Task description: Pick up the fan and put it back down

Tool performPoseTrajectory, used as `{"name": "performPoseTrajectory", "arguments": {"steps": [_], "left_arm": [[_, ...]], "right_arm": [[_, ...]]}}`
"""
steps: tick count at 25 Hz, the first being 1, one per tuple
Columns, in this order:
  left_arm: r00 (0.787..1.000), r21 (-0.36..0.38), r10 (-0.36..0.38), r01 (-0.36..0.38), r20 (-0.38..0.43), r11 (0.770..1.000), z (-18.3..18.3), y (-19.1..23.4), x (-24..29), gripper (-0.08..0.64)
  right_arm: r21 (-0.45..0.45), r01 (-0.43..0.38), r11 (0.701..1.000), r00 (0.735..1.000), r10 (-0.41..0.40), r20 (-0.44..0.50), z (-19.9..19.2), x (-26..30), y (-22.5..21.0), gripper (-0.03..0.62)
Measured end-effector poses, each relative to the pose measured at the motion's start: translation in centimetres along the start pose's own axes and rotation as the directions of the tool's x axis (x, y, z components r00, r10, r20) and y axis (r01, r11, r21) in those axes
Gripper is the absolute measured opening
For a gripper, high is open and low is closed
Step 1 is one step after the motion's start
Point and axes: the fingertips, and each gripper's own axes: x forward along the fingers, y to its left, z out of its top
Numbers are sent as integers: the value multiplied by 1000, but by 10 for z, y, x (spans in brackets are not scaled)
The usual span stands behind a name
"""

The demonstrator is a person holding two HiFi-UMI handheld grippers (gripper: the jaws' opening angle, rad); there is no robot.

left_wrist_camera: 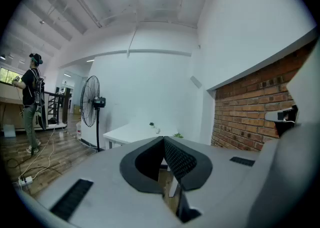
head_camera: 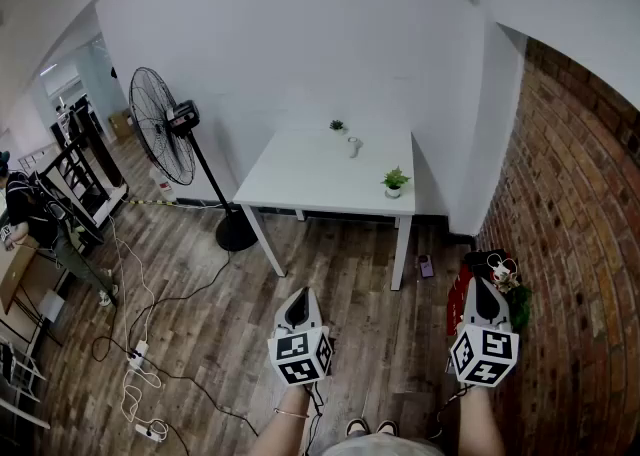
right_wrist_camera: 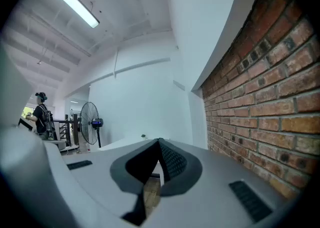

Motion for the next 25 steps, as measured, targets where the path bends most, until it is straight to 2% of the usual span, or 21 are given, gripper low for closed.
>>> {"name": "performPoseTrajectory", "arguments": {"steps": [10,20,23,25], "left_arm": [[1000,11,-11,11,14,1000,4,-6,1,12],[1000,-3,-14,14,3,1000,-1,-5,0,12],[1000,-3,-15,15,7,1000,1,-3,-3,12],[1000,-3,-14,14,10,1000,2,-3,-4,12]], "right_arm": [[-32,8,999,1000,-7,28,4,-3,-1,0],[-12,16,1000,1000,-16,11,-1,-6,-4,2],[6,-9,1000,1000,9,10,-2,-7,1,105],[11,-12,1000,1000,12,10,-2,-7,1,104]]}}
